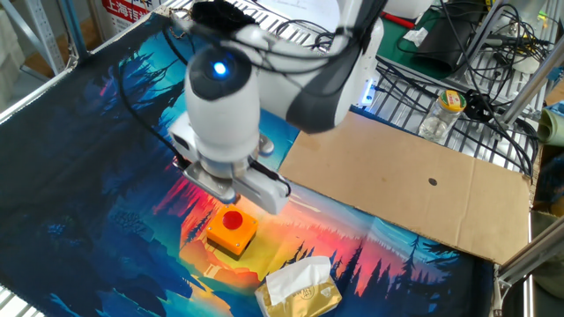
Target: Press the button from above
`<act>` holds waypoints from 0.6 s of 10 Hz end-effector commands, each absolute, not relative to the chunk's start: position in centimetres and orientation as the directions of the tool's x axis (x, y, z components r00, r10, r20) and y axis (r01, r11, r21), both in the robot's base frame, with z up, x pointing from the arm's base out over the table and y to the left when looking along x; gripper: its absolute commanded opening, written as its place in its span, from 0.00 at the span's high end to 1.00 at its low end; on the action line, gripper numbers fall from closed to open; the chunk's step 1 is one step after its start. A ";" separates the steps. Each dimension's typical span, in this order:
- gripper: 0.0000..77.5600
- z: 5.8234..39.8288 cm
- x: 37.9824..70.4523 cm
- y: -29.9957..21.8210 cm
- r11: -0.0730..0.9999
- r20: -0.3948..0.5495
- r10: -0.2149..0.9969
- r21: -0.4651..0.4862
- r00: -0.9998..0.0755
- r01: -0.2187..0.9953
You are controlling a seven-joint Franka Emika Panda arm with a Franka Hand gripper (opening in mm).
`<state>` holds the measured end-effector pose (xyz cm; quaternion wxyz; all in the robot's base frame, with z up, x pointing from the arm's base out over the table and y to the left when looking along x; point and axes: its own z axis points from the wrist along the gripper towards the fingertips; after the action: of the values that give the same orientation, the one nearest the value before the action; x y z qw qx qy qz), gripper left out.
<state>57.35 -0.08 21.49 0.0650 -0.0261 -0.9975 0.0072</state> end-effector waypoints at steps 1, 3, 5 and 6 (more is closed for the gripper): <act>1.00 27.5 58.8 -2.0 0.998 0.179 0.061 -0.035 -0.982 0.055; 1.00 27.6 58.7 -2.0 0.997 0.182 0.069 -0.037 -0.981 0.063; 1.00 27.7 58.6 -1.9 0.997 0.181 0.071 -0.038 -0.981 0.065; 1.00 27.8 58.5 -1.7 0.997 0.180 0.075 -0.040 -0.981 0.069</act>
<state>58.52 -1.82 27.53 0.0925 -0.0342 -0.9950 0.0156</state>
